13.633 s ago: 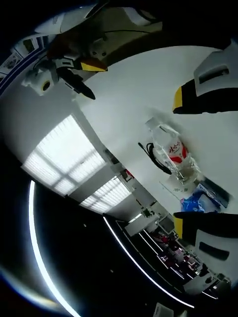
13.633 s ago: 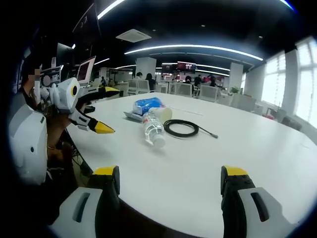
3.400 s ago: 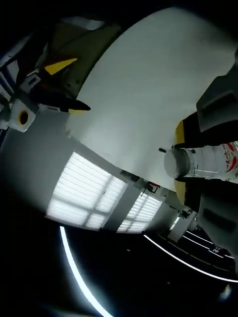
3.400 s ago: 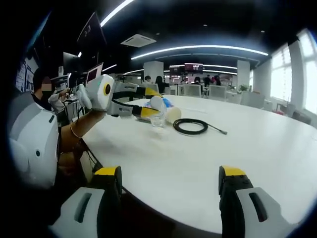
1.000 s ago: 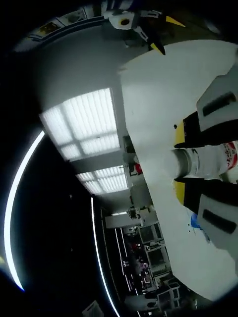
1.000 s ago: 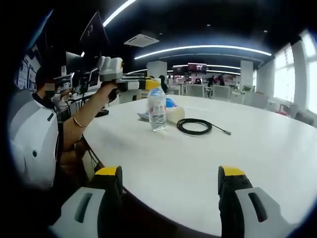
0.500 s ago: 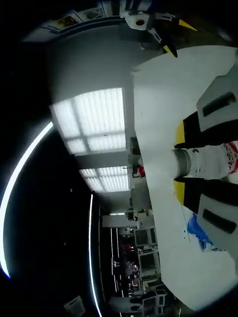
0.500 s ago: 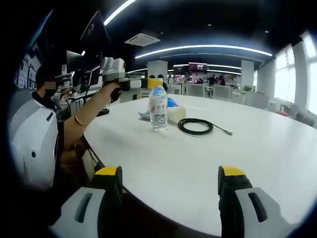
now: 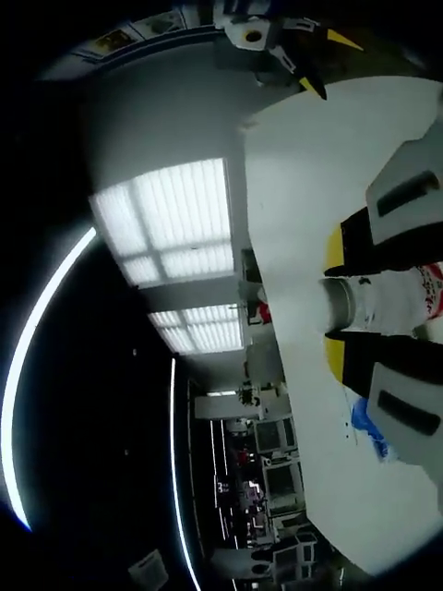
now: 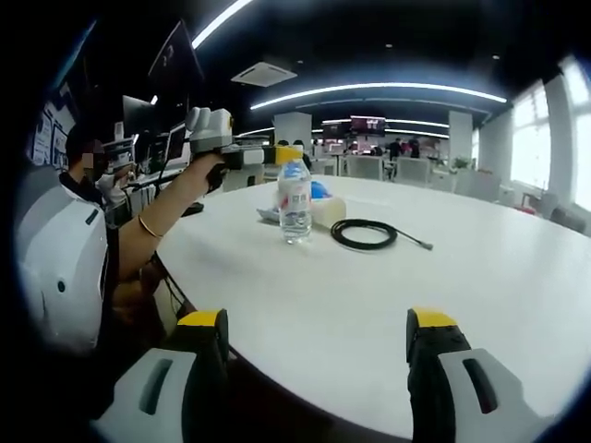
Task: Arrange the tabletop items into an orderly group along one side of the table until the central work area is clear of visible clutter.
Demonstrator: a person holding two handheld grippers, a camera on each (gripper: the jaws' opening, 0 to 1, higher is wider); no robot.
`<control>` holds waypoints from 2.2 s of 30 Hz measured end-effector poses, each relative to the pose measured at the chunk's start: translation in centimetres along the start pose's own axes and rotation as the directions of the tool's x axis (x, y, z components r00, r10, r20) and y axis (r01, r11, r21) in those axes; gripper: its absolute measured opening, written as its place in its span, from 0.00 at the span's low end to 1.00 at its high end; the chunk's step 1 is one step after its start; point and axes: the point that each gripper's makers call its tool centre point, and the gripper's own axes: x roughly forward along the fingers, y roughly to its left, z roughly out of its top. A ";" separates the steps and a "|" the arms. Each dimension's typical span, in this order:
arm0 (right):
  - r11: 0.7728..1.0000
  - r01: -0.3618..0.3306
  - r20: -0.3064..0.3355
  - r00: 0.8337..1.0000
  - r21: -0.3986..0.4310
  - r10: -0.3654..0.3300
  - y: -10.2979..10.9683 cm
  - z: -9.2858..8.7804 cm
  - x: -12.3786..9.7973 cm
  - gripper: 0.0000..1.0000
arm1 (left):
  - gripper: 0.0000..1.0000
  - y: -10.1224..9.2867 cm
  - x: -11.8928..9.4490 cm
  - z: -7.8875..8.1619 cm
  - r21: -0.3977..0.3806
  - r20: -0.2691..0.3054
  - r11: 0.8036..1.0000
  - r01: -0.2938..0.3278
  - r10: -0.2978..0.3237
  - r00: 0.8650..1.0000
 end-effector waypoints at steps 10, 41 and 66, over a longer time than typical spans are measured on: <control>1.000 -0.003 0.002 1.000 0.011 0.003 0.0 -0.2 0.0 0.76 | 0.31 -0.5 -0.1 0.0 -0.057 0.027 0.997 -0.044 0.046 0.999; 1.000 -0.007 0.012 1.000 0.018 0.007 -0.7 -0.3 -0.2 0.76 | 0.34 1.0 0.6 0.2 -0.110 0.055 0.923 -0.369 0.376 0.925; 0.999 -0.027 0.032 0.999 0.030 0.026 -0.9 0.0 0.2 0.75 | 0.22 1.3 0.8 0.1 -0.108 0.051 0.911 -0.398 0.405 0.913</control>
